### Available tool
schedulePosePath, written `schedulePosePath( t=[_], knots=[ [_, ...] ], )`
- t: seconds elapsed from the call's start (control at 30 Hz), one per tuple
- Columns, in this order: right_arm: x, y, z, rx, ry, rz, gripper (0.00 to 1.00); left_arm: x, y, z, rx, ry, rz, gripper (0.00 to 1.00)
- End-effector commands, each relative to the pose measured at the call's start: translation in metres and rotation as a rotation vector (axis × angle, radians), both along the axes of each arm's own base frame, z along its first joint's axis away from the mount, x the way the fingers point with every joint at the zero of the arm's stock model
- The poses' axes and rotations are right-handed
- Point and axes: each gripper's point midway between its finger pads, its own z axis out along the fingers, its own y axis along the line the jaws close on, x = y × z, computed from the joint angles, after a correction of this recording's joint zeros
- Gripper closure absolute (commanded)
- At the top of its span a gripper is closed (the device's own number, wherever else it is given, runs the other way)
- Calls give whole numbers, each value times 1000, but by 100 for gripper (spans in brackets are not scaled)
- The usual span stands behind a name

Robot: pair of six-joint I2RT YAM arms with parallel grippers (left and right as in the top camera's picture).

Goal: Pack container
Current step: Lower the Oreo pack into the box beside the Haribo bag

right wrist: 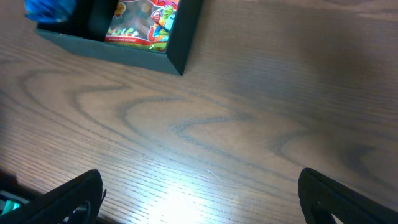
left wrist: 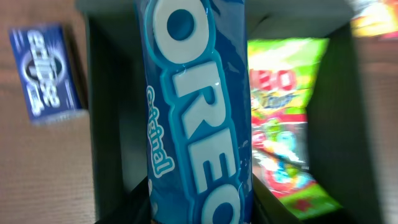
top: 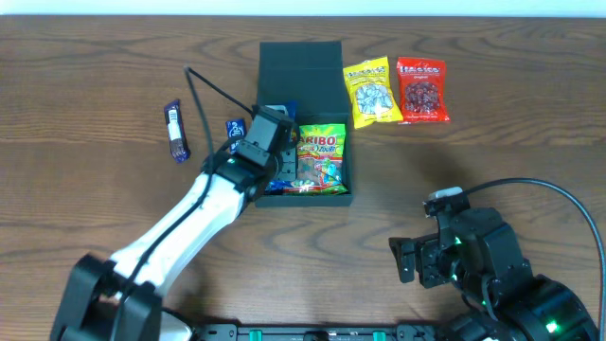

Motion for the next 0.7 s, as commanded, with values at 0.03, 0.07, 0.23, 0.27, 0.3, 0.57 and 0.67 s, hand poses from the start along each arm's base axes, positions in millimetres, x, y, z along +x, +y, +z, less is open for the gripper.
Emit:
schedulePosePath(
  t=[0.03, 0.07, 0.23, 0.27, 0.3, 0.57, 0.67],
  knots=[
    [2, -2, 5, -5, -19, -3, 1, 10, 9, -7, 30, -4, 88, 87],
    [2, -2, 5, -5, -19, -3, 1, 11, 8, -8, 27, -7, 88, 84],
    [2, -2, 5, -5, -19, -3, 1, 17, 5, -4, 12, -32, 90, 30],
    [2, -2, 5, -5, -19, -3, 1, 18, 5, -2, 8, -39, 90, 27],
    [2, -2, 5, -5, -19, -3, 1, 19, 5, -1, 5, -45, 89, 27],
    [2, -2, 5, -5, -19, -3, 1, 14, 8, 51, 19, -174, -15, 26],
    [2, -2, 5, -5, -19, -3, 1, 11, 12, 85, -13, -258, -9, 25]
  ],
)
